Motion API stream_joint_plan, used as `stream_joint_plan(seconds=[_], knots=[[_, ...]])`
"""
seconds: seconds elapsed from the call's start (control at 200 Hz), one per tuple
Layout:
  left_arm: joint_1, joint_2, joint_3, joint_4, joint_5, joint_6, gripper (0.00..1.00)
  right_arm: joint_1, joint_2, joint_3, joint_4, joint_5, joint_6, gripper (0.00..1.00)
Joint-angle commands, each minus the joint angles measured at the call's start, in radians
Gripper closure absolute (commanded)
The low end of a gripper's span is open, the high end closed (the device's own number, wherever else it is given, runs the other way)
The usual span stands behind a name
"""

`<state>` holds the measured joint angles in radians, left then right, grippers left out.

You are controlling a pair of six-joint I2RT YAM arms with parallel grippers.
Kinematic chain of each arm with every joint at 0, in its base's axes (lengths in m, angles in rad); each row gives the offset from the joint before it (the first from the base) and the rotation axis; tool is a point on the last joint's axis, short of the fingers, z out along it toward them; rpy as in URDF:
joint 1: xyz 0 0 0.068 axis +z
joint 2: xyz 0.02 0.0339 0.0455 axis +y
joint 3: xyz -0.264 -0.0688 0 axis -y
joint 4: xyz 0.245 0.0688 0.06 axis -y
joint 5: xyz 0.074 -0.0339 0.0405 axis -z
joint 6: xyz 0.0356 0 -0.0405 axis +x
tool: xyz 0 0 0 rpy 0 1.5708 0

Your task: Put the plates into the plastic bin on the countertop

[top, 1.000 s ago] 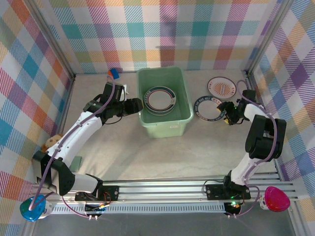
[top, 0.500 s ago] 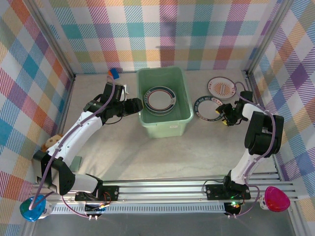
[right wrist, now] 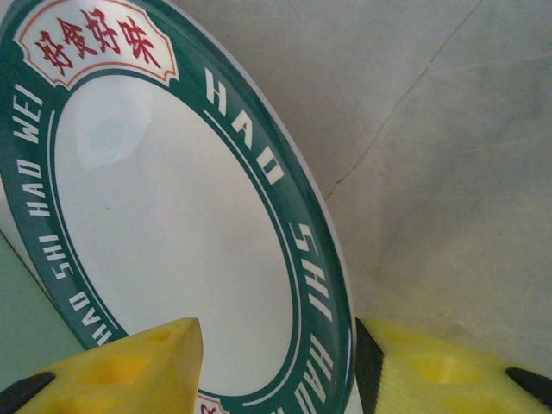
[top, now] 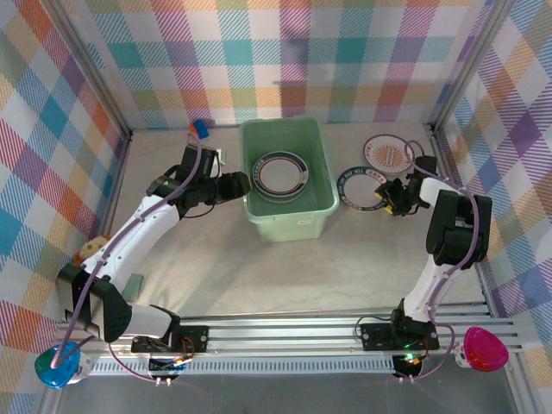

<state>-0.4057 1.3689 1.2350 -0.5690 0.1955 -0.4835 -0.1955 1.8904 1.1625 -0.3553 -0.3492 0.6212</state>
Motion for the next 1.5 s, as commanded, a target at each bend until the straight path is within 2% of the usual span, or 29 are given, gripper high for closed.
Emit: stream_joint_plan(seconds=[0.0, 0.24, 0.385, 0.49, 0.6, 0.705, 0.855, 1.025, 1.495], knots=[[-0.011, -0.007, 0.012, 0.018, -0.012, -0.013, 0.40, 0.005, 0.015, -0.003, 0.012, 0.006, 0.003, 0.54], [-0.013, -0.027, -0.003, 0.021, -0.015, -0.016, 0.40, 0.007, 0.034, -0.020, 0.022, 0.011, 0.002, 0.60], [-0.013, -0.045, -0.015, 0.023, -0.018, -0.019, 0.40, 0.006, 0.040, -0.031, 0.031, 0.006, 0.001, 0.76], [-0.013, -0.058, -0.022, 0.026, -0.021, -0.021, 0.40, 0.006, 0.027, -0.047, 0.036, 0.013, 0.001, 0.79], [-0.014, -0.069, -0.031, 0.030, -0.019, -0.024, 0.40, 0.006, 0.002, -0.065, 0.040, 0.024, 0.002, 0.90], [-0.016, -0.085, -0.042, 0.035, -0.020, -0.026, 0.40, 0.006, -0.023, -0.080, 0.042, 0.030, 0.003, 0.96], [-0.018, -0.114, -0.061, 0.040, -0.018, -0.027, 0.40, 0.006, -0.075, -0.101, 0.037, 0.036, 0.015, 1.00], [-0.019, -0.148, -0.078, 0.041, -0.016, -0.030, 0.40, 0.006, -0.176, -0.129, 0.018, 0.036, 0.034, 1.00], [-0.021, -0.236, -0.110, 0.051, 0.011, -0.020, 0.39, 0.007, -0.656, -0.126, -0.050, 0.065, 0.180, 1.00]])
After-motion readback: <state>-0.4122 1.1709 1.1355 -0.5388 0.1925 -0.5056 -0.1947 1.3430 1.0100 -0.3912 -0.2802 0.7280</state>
